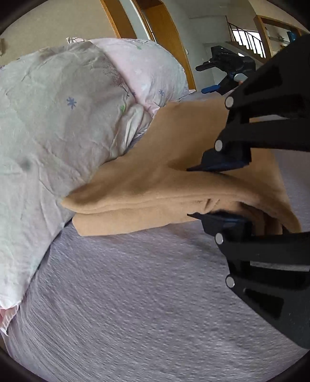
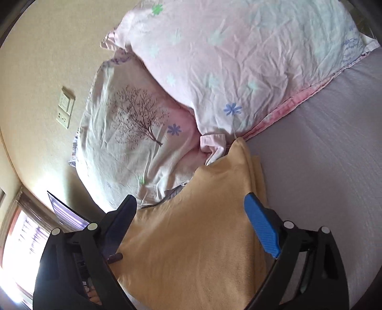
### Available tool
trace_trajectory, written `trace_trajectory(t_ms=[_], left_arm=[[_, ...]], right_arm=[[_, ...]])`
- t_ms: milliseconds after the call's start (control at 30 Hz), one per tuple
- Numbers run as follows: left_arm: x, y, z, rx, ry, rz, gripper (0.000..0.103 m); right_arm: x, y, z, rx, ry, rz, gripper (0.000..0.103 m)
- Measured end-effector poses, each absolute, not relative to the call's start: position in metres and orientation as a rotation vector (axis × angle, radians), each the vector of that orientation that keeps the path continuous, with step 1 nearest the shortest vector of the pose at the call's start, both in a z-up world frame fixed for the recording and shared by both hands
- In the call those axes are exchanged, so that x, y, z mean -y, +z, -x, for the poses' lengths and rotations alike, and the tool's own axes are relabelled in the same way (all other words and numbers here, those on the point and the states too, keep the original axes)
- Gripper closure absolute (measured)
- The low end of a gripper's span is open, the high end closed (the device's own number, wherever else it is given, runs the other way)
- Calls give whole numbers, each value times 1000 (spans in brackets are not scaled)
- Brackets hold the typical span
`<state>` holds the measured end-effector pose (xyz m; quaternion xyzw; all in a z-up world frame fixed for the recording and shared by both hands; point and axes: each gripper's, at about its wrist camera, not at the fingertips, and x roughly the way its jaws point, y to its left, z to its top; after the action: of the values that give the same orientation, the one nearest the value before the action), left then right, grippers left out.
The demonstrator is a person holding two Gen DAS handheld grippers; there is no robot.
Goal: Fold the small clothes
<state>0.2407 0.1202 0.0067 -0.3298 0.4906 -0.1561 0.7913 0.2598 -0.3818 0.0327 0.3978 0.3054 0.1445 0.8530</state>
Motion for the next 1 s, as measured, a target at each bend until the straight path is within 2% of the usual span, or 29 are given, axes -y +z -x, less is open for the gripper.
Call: trace_trajectory(t_ms=[133,267,400,467,600,700,933,1000], left_arm=[[-74,61,-241,-983,-398,649,78],[18,108,-248,-927,-549,562,78],[130,100,-270,-1013,-748,567,71],[160,88,-275,-1061,-853,628,69],[136,91,-261,-996,-871,637,66],[90,88,-256,-958,-725,583,57],[67,29,-253,-1158,-541,476,48],[64,16,-249,-1187,-549,485,42]], right_arm=[[389,39,-269,-579,273,-887,9],[402,41,-267,-548,244,-914,9],[413,39,-267,-566,201,-896,9],[420,37,-267,-615,168,-860,9],[435,32,-268,-697,169,-860,9],[433,27,-270,-771,229,-890,9],[391,10,-287,-1000,259,-739,9],[386,6,-287,-1012,294,-746,9]])
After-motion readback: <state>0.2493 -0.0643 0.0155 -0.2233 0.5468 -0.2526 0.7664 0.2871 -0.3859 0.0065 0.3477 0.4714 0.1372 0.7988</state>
